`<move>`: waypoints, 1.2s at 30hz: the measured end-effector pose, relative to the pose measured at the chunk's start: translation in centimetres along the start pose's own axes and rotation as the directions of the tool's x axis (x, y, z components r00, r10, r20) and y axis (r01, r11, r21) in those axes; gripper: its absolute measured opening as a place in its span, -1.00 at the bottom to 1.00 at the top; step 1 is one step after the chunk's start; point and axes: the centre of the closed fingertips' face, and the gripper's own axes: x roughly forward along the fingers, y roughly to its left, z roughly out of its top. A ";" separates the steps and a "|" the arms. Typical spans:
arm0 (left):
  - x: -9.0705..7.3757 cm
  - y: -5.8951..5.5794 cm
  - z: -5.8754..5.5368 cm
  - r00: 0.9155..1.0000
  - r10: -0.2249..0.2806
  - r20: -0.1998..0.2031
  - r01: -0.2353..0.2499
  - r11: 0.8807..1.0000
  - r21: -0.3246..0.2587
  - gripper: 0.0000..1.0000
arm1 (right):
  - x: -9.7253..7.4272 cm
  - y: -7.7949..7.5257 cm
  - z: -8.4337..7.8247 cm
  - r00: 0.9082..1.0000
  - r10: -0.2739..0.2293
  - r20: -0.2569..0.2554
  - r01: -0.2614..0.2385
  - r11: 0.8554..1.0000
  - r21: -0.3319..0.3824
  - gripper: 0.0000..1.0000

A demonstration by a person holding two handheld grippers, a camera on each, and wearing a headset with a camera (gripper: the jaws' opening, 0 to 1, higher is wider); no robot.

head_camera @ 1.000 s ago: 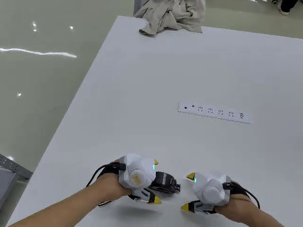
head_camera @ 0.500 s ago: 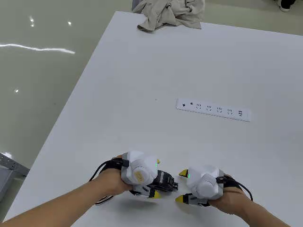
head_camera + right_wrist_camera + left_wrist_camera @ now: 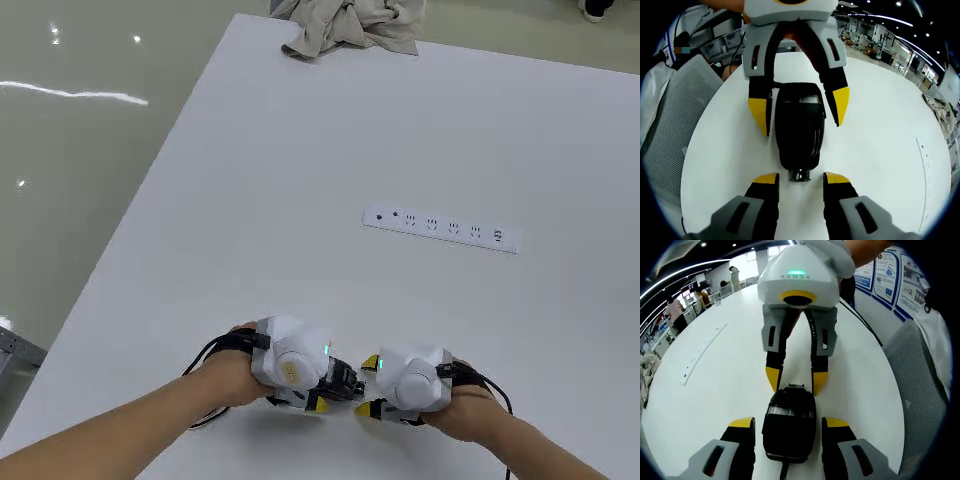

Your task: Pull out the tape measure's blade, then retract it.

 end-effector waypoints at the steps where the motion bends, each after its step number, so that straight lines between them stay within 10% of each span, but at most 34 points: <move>1: 0.1 0.0 -0.1 1.000 0.001 -0.001 -0.001 1.000 0.001 -0.01 | 0.1 -0.1 0.0 1.000 -0.005 -0.002 0.005 1.000 0.001 -0.30; 36: 0.4 0.1 -0.2 1.000 -0.003 -0.011 0.003 0.999 0.037 -0.26 | 0.2 0.1 0.1 1.000 0.019 -0.004 -0.019 0.999 0.042 -0.68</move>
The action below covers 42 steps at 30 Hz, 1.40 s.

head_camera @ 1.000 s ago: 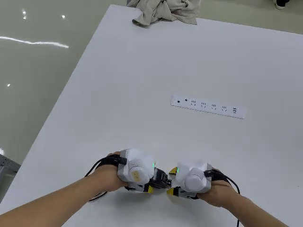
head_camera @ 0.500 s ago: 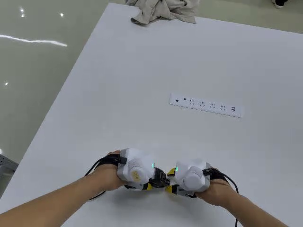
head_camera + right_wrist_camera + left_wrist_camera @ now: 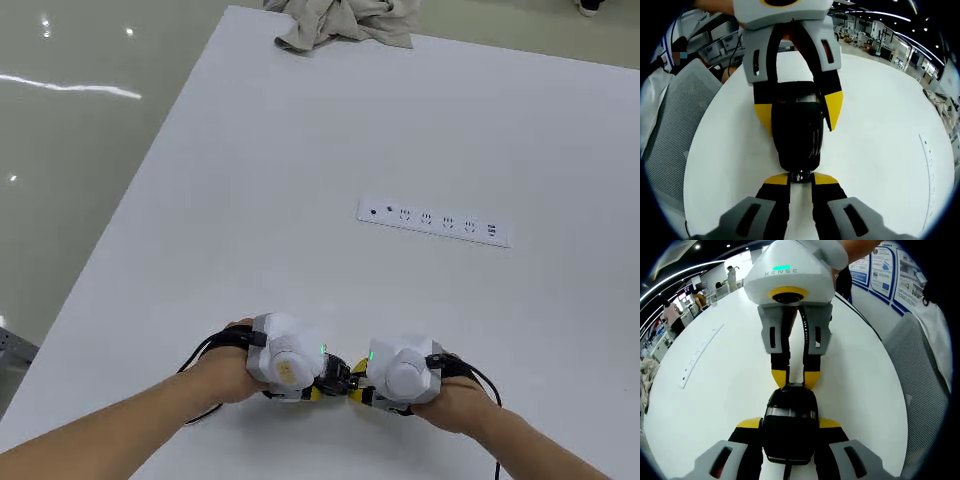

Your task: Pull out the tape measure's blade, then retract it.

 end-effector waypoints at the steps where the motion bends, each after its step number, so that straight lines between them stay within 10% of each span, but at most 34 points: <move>1: 0.0 0.0 0.0 1.000 0.000 -0.001 0.000 1.000 0.000 -0.26 | 0.0 0.0 0.0 1.000 0.001 -0.001 -0.001 1.000 -0.002 -0.68; 42: 0.1 0.0 -0.3 0.998 0.004 -0.060 -0.003 1.000 0.015 -0.30 | -1.4 0.0 -1.9 1.000 -0.018 -0.008 0.018 0.999 -0.045 -0.72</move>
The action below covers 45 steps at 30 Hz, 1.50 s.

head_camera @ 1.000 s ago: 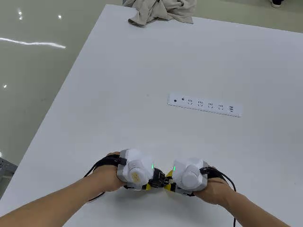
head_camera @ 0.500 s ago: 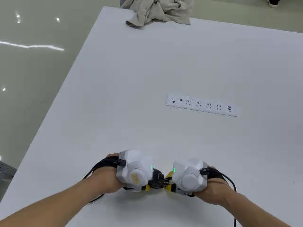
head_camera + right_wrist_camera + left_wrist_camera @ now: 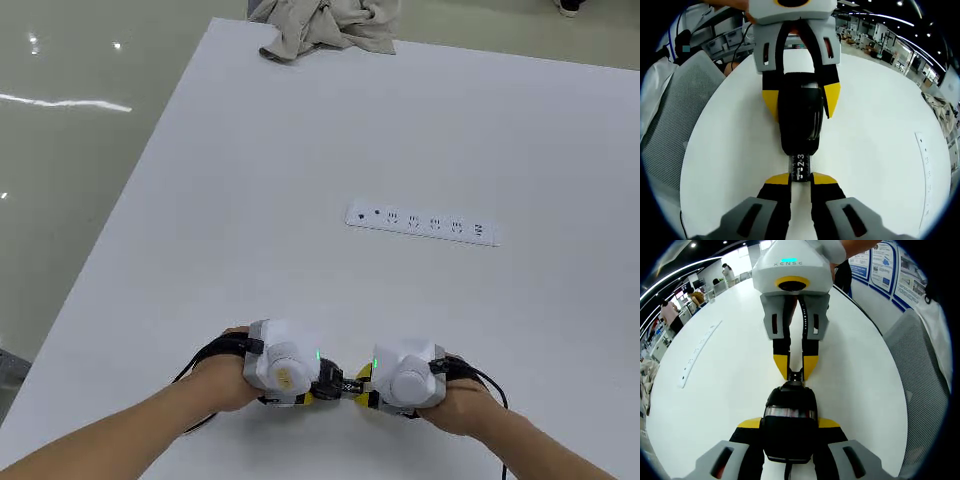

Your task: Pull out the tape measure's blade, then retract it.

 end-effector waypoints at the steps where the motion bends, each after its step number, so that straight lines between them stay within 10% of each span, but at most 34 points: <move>1: 0.0 0.0 0.0 1.000 0.000 -0.001 0.000 1.000 -0.001 -0.30 | -0.1 0.0 -0.1 1.000 -0.001 -0.001 0.001 1.000 0.000 -0.72; 45: 0.2 0.1 -0.1 1.000 -0.008 -0.030 0.008 1.000 -0.007 -0.30 | -3.7 -0.1 -5.6 0.999 -0.044 -0.025 0.043 0.999 -0.006 -0.73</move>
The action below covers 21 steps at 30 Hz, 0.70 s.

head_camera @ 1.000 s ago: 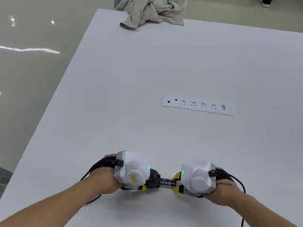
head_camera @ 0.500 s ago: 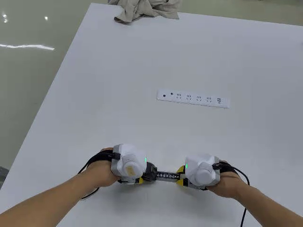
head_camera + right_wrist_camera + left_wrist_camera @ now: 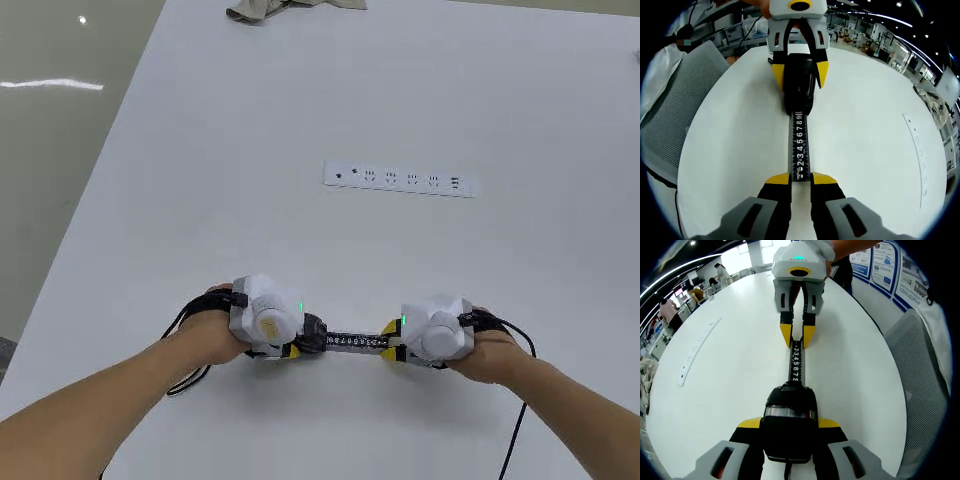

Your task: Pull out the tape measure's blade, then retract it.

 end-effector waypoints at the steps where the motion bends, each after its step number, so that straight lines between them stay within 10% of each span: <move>1: 0.0 0.0 0.0 1.000 0.000 -0.001 0.000 1.000 0.000 -0.30 | -0.1 0.0 -0.1 1.000 -0.001 0.000 0.001 1.000 0.001 -0.73; 21: 0.0 -0.1 0.0 1.000 -0.003 -0.012 0.003 1.000 0.006 -0.30 | -2.0 -0.1 -2.8 1.000 -0.013 -0.023 0.014 1.000 0.019 -0.74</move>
